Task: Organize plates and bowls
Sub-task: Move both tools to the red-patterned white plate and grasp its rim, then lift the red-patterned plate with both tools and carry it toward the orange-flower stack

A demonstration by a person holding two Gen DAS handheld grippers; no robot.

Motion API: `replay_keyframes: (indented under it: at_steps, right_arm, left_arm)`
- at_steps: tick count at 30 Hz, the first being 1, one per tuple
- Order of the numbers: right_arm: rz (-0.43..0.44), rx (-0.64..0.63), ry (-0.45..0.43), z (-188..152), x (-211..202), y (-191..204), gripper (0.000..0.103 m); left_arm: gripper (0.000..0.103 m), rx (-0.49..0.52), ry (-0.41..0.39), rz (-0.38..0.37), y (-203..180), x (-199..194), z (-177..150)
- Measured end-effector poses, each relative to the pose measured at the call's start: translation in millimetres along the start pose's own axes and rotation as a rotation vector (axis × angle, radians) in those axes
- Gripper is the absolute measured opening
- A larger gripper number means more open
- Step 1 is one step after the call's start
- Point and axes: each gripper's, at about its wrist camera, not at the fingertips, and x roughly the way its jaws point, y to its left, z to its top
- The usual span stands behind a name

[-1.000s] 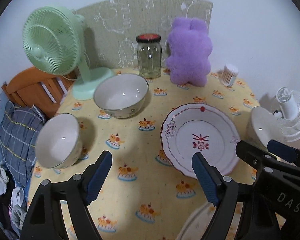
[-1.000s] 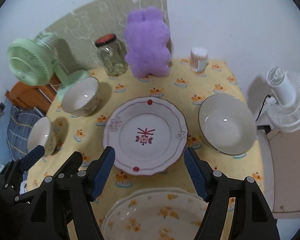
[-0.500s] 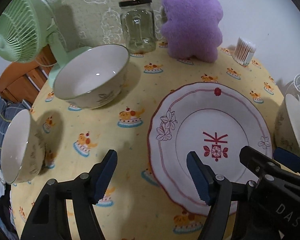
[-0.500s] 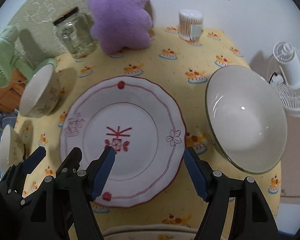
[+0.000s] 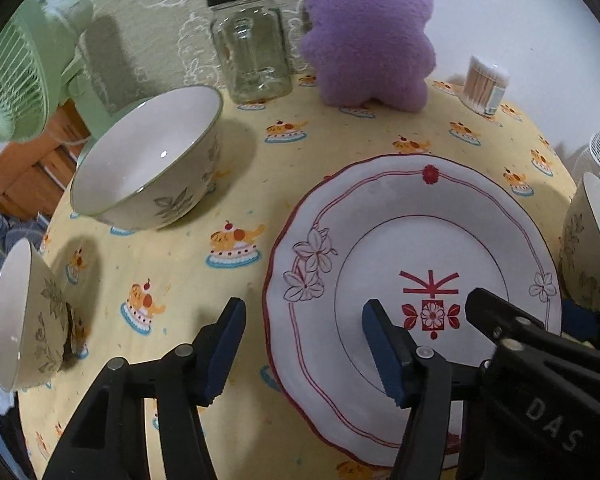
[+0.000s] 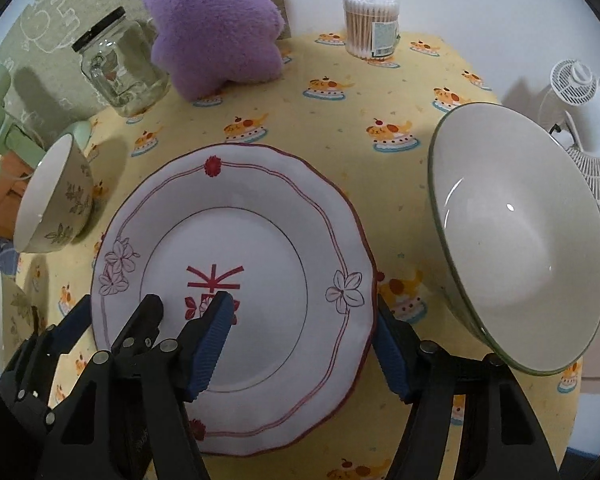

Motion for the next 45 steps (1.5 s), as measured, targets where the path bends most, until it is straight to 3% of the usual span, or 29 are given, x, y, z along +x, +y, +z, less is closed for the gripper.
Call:
replay_keyframes:
  at_steps: [2, 15, 32, 41, 45]
  right_arm:
    - [-0.007, -0.016, -0.007, -1, -1, 2, 0.069]
    - [0.047, -0.109, 0.018, -11, -4, 35, 0.068]
    - [0.122, -0.199, 0.123, -78, -18, 100, 0.068]
    - [0.055, -0.198, 0.078, -60, -12, 102, 0.068]
    - [0.051, -0.202, 0.085, -52, -3, 101, 0.053]
  left_arm:
    - [0.050, 0.006, 0.006, -0.029, -1, -1, 0]
    - [0.050, -0.036, 0.042, -0.011, 34, -9, -16]
    - [0.050, -0.099, 0.129, -0.017, 108, -42, -82]
    - [0.053, -0.168, 0.110, -0.054, 126, -36, -76]
    - [0.051, -0.169, 0.107, -0.057, 127, -29, -70]
